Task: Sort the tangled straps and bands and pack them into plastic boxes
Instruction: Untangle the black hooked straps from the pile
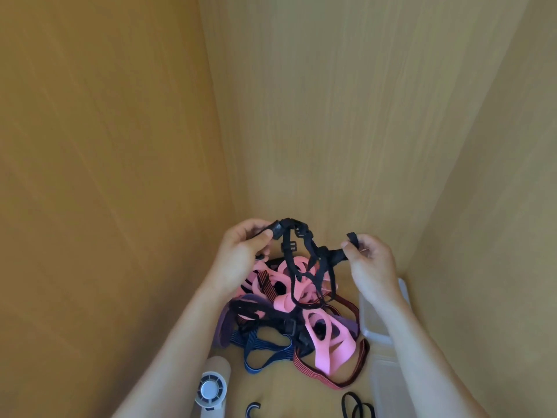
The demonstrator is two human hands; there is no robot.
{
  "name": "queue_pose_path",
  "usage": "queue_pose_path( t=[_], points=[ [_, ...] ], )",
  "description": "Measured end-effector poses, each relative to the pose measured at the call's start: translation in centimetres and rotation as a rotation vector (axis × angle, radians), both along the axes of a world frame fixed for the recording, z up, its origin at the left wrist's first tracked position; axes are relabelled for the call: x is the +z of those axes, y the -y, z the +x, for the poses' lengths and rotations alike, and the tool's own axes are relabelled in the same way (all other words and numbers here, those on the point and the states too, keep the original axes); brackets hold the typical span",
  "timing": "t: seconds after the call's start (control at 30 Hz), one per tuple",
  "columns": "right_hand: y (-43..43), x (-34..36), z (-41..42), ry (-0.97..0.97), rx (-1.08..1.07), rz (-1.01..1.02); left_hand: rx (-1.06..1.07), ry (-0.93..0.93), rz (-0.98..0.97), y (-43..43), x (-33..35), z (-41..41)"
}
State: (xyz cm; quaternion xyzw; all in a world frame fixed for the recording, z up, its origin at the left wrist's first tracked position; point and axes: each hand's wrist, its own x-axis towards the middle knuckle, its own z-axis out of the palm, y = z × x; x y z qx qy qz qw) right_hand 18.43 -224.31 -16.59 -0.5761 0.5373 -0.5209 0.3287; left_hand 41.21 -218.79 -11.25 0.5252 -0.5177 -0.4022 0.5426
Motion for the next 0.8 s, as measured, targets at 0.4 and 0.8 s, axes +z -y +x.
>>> queue_pose_path(
  t=[0.4,0.8],
  points=[
    [0.7,-3.7,-3.1,0.241,-0.214,0.476,0.116,0.242,-0.194,4.7,6.7,-1.4],
    [-0.6,-2.1,-2.9,0.158,-0.095,0.364,-0.045,0.369,-0.25,6.3,10.3,-3.3]
  ],
)
